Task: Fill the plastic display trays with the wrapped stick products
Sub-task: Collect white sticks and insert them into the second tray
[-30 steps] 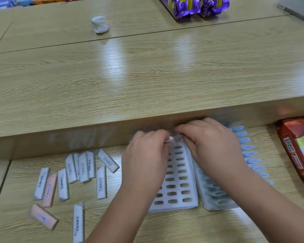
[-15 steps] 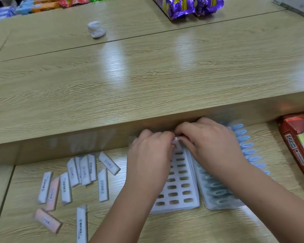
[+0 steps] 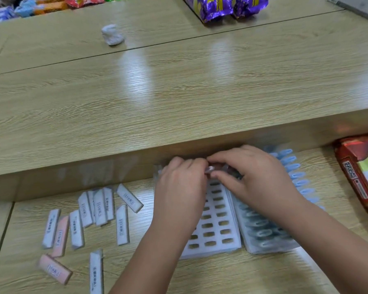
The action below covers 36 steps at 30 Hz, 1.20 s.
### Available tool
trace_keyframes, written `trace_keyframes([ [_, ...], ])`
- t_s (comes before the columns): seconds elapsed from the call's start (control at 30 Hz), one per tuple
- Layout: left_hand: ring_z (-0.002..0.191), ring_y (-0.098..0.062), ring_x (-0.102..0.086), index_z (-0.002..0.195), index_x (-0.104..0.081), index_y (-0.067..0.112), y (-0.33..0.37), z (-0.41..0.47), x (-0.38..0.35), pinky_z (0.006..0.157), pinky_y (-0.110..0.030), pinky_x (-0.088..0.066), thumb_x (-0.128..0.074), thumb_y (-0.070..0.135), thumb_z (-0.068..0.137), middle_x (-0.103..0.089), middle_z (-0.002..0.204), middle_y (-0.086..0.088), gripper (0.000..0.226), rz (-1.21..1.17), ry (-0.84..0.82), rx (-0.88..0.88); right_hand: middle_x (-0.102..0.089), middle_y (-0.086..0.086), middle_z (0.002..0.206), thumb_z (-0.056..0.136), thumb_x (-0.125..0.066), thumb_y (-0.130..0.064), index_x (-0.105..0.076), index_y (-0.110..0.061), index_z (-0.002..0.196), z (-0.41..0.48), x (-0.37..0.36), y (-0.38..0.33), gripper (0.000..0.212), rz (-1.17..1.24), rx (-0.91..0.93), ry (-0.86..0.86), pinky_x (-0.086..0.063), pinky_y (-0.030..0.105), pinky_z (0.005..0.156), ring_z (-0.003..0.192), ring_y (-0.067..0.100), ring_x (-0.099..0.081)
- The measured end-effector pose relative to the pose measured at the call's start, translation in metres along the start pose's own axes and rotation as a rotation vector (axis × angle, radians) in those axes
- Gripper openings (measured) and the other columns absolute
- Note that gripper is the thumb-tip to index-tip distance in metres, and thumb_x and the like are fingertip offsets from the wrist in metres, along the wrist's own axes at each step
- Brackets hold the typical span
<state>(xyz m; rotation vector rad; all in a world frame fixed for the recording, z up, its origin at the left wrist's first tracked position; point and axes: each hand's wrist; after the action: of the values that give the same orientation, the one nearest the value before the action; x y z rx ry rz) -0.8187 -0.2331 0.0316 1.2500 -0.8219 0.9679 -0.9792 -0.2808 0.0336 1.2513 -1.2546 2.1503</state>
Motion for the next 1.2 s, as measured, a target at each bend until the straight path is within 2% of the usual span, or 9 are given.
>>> trace_keyframes([
  [0.2,0.092,-0.021,-0.058,0.110,-0.065,0.020,0.000,-0.002,0.008,0.075,-0.040,-0.051,-0.071,0.019,0.088,-0.069,0.091,0.004,0.023,-0.068,0.058,0.034,-0.066,-0.012,0.076,0.085,-0.067,-0.037,-0.073,-0.027,0.090,-0.001,-0.001,-0.004,0.013,-0.104,-0.018,0.058,-0.042,0.025,0.055,0.074,0.014,-0.058],
  [0.37,0.096,-0.009,-0.054,0.103,-0.068,0.024,-0.026,-0.038,0.034,0.084,-0.017,-0.039,-0.071,0.016,0.090,-0.065,0.097,0.018,0.015,-0.145,0.252,0.038,-0.054,0.002,0.076,0.080,-0.075,-0.023,-0.067,-0.013,0.074,0.000,0.000,-0.013,0.014,-0.284,-0.038,0.054,-0.037,0.027,0.046,0.072,0.026,-0.054],
  [0.5,0.090,0.001,-0.052,0.099,-0.069,0.029,-0.063,-0.096,0.043,0.075,-0.019,-0.042,-0.069,0.026,0.091,-0.062,0.100,0.025,0.009,-0.196,0.316,0.256,-0.057,0.004,0.077,0.080,-0.075,-0.018,-0.066,-0.013,0.078,0.000,0.003,-0.021,0.010,-0.401,-0.084,0.006,-0.040,0.029,0.046,0.073,0.030,-0.057],
  [0.63,0.077,0.005,-0.051,0.095,-0.071,0.024,-0.106,-0.151,0.048,0.070,-0.003,-0.037,-0.069,0.023,0.078,-0.061,0.089,0.009,0.018,-0.172,0.370,0.538,-0.062,0.005,0.090,0.081,-0.075,-0.020,-0.072,-0.014,0.094,-0.001,-0.002,-0.034,0.015,-0.362,-0.131,0.023,-0.049,0.037,0.055,0.086,0.032,-0.059],
  [0.8,0.085,0.014,-0.052,0.103,-0.067,0.024,-0.150,-0.176,0.053,0.066,-0.015,-0.036,-0.078,0.013,0.080,-0.059,0.101,-0.002,0.028,-0.095,0.320,0.752,-0.064,-0.004,0.086,0.088,-0.069,-0.024,-0.071,-0.022,0.091,-0.010,-0.031,-0.110,0.003,-0.126,-0.017,0.101,-0.047,0.032,0.056,0.077,0.024,-0.062],
  [0.9,0.089,-0.008,-0.059,0.112,-0.067,0.020,-0.162,-0.165,0.053,0.070,-0.030,-0.045,-0.071,0.025,0.084,-0.057,0.111,-0.001,0.029,-0.074,0.271,0.725,-0.065,-0.008,0.085,0.084,-0.072,-0.030,-0.069,-0.025,0.097,-0.013,-0.074,-0.167,0.015,-0.032,0.026,-0.039,-0.046,0.028,0.055,0.073,0.016,-0.063],
  [0.97,0.089,-0.022,-0.061,0.115,-0.067,0.021,-0.164,-0.148,0.054,0.071,-0.032,-0.046,-0.065,0.035,0.086,-0.058,0.111,0.001,0.032,-0.062,0.256,0.673,-0.064,-0.002,0.097,0.087,-0.069,-0.031,-0.063,-0.022,0.109,-0.006,-0.106,-0.192,0.025,-0.151,-0.059,-0.213,-0.045,0.029,0.054,0.077,0.018,-0.066],
  [1.07,0.095,-0.020,-0.061,0.116,-0.067,0.023,-0.166,-0.118,0.052,0.071,-0.031,-0.044,-0.058,0.048,0.088,-0.063,0.104,0.003,0.039,-0.051,0.189,0.638,-0.054,0.003,0.116,0.101,-0.045,-0.029,-0.043,-0.019,0.125,0.003,-0.145,-0.204,0.026,-0.307,-0.219,-0.314,-0.045,0.031,0.063,0.096,0.020,-0.063],
  [1.2,0.097,-0.021,-0.062,0.115,-0.061,0.029,-0.169,-0.090,0.043,0.069,-0.035,-0.048,-0.050,0.058,0.091,-0.066,0.093,0.006,0.040,0.029,0.058,0.633,-0.065,-0.002,0.094,0.088,-0.064,-0.034,-0.061,-0.026,0.109,0.007,-0.160,-0.201,0.023,-0.458,-0.310,-0.340,-0.046,0.026,0.051,0.074,0.012,-0.067],
])
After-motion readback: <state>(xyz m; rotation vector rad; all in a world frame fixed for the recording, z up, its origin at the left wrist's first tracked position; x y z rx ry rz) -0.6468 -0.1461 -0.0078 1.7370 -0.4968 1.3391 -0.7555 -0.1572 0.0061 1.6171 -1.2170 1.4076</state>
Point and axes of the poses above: each hand's wrist, its own z-axis towards the middle knuckle, its own x-axis out of the back of the hand, y = z × x
